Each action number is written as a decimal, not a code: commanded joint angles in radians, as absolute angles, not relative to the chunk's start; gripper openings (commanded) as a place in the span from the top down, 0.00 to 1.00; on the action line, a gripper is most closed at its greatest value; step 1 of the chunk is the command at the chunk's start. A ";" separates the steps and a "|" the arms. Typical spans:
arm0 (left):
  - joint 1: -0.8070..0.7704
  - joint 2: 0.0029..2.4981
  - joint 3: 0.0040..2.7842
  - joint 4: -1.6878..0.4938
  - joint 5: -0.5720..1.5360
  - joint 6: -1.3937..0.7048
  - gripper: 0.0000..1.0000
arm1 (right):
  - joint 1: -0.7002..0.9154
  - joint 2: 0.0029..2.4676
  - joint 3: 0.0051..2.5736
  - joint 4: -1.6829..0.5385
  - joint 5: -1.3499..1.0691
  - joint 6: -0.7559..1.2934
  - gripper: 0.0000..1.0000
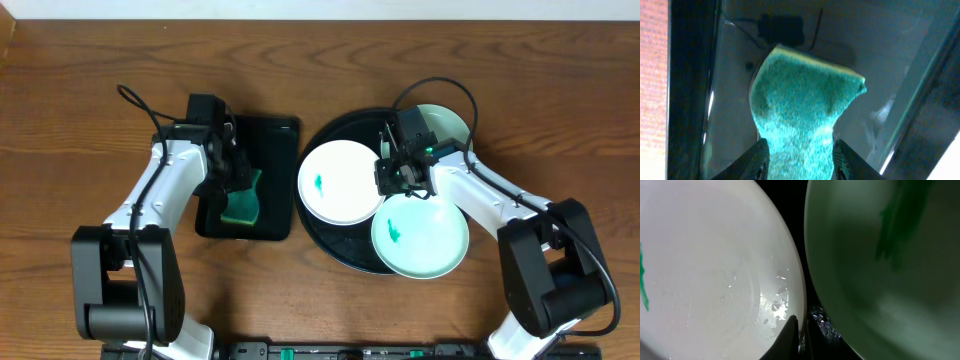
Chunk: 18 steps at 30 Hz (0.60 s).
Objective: Clean dirty plates on tray and stack at the side
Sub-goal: 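Lower left gripper into black tray and grasp the green sponge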
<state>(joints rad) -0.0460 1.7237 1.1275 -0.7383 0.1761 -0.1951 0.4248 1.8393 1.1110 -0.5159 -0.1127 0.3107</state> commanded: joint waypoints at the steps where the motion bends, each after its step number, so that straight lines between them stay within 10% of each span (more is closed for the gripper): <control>1: -0.047 1.732 1.092 -0.710 0.163 -0.205 0.57 | 0.434 1.839 1.108 -0.516 -0.112 0.314 0.95; 18: -0.047 1.732 1.040 -0.641 0.163 -0.213 0.52 | 0.434 1.839 1.108 -0.515 -0.113 0.314 0.94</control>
